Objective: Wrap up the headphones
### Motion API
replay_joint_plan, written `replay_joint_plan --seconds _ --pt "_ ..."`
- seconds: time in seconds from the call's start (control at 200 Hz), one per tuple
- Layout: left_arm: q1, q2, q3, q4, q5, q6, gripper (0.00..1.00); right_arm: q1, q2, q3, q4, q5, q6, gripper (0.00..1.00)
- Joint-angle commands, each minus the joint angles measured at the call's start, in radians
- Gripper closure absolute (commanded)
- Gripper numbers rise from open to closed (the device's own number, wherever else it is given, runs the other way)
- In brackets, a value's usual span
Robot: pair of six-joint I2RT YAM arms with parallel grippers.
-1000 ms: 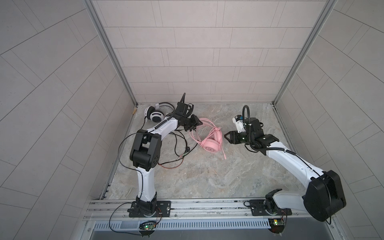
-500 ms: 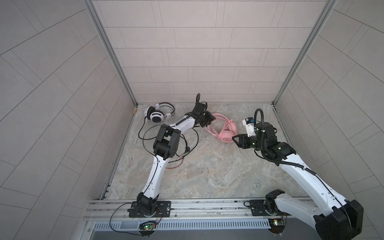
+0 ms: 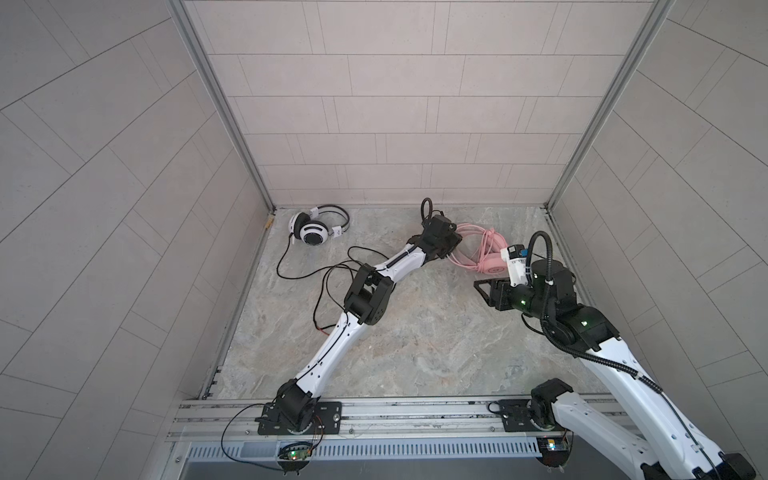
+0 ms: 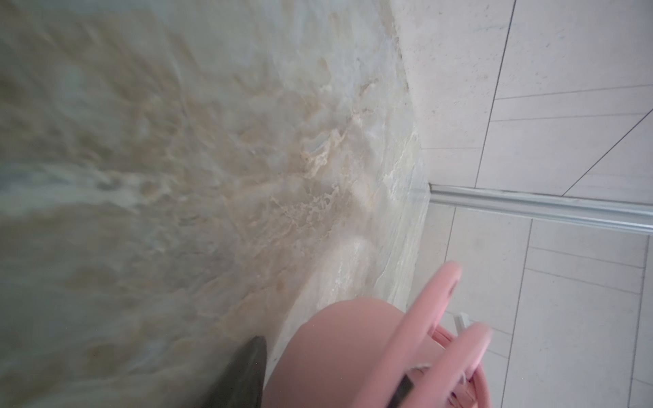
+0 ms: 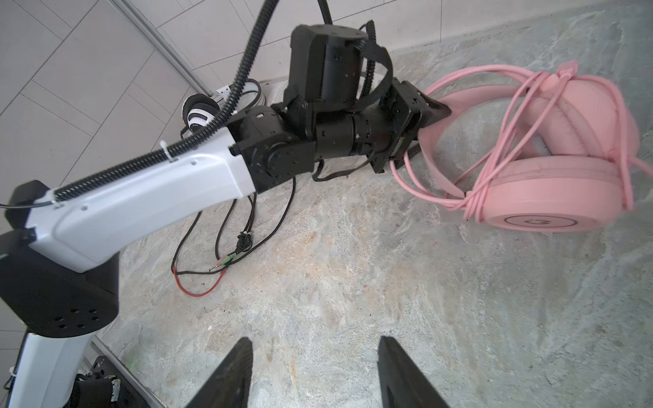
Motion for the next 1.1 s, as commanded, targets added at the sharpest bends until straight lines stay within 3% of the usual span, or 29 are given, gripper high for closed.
replay_joint_plan --seconds 0.0,0.215,0.36,0.45,0.565,0.761,0.866,1.096 --pt "-0.027 0.029 0.042 0.084 -0.115 -0.121 1.00 -0.002 -0.034 0.006 -0.047 0.003 0.014 0.42" --pt "-0.054 0.065 0.048 0.164 -0.174 -0.176 1.00 -0.002 -0.072 0.017 -0.098 0.016 0.007 0.42" --pt "-0.047 0.025 -0.011 0.192 -0.147 -0.158 0.77 -0.003 -0.085 0.003 -0.108 0.038 0.005 0.42" --pt "-0.035 -0.031 -0.088 0.225 -0.128 -0.139 0.69 -0.004 -0.081 0.001 -0.103 0.040 0.007 0.42" --pt "-0.015 -0.110 -0.196 0.300 -0.086 -0.089 0.63 -0.004 -0.074 0.006 -0.104 0.046 0.004 0.42" --pt "0.030 -0.246 -0.289 0.233 0.006 0.042 0.44 -0.003 -0.055 -0.003 -0.081 0.051 0.009 0.42" --pt "0.048 -0.334 -0.357 0.199 0.018 0.119 0.27 -0.002 -0.035 -0.007 -0.061 0.047 0.016 0.42" --pt "0.083 -0.514 -0.486 0.147 0.035 0.274 0.26 -0.003 0.028 0.019 -0.050 0.069 -0.018 0.42"
